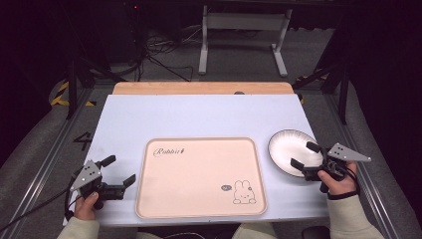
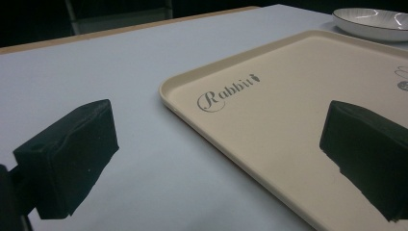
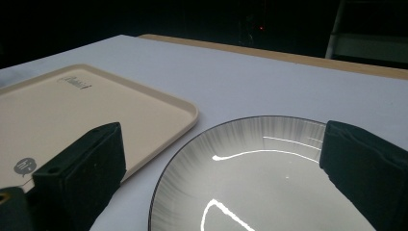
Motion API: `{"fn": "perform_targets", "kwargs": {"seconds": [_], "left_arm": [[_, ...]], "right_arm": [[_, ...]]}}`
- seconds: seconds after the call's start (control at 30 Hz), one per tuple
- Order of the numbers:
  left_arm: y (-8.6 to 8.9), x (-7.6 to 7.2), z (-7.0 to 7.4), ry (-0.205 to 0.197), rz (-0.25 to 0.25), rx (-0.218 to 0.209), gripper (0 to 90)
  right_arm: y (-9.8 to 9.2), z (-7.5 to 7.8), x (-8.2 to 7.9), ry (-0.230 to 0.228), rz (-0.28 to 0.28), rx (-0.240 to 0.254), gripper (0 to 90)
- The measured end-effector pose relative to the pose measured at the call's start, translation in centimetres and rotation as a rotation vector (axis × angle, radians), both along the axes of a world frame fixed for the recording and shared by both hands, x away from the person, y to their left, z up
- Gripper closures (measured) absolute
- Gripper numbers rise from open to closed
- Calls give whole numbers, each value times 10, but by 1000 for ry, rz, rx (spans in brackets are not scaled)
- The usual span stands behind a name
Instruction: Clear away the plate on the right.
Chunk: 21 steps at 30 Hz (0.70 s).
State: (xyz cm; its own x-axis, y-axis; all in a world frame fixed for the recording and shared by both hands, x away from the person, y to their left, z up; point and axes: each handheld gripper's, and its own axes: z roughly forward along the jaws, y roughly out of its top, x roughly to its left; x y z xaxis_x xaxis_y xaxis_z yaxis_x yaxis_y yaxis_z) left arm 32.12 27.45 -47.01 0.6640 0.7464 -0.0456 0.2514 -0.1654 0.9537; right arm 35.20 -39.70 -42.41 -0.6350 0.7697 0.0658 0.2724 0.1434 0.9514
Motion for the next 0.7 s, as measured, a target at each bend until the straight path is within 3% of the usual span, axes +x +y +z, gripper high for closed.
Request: {"fn": "perform_targets", "kwargs": {"seconds": [0.2, 0.57, 0.7], "left_arm": [[0, 0, 0, 4, -1, 4, 2], [0, 0, 0, 3, -2, 7, 3], [0, 0, 0, 3, 0, 8, 2]], "right_arm": [[-4, 3, 3, -29, -23, 9, 22], [-13, 6, 11, 1, -103, -30, 44], [-18, 8, 14, -10, -148, -39, 72]]}}
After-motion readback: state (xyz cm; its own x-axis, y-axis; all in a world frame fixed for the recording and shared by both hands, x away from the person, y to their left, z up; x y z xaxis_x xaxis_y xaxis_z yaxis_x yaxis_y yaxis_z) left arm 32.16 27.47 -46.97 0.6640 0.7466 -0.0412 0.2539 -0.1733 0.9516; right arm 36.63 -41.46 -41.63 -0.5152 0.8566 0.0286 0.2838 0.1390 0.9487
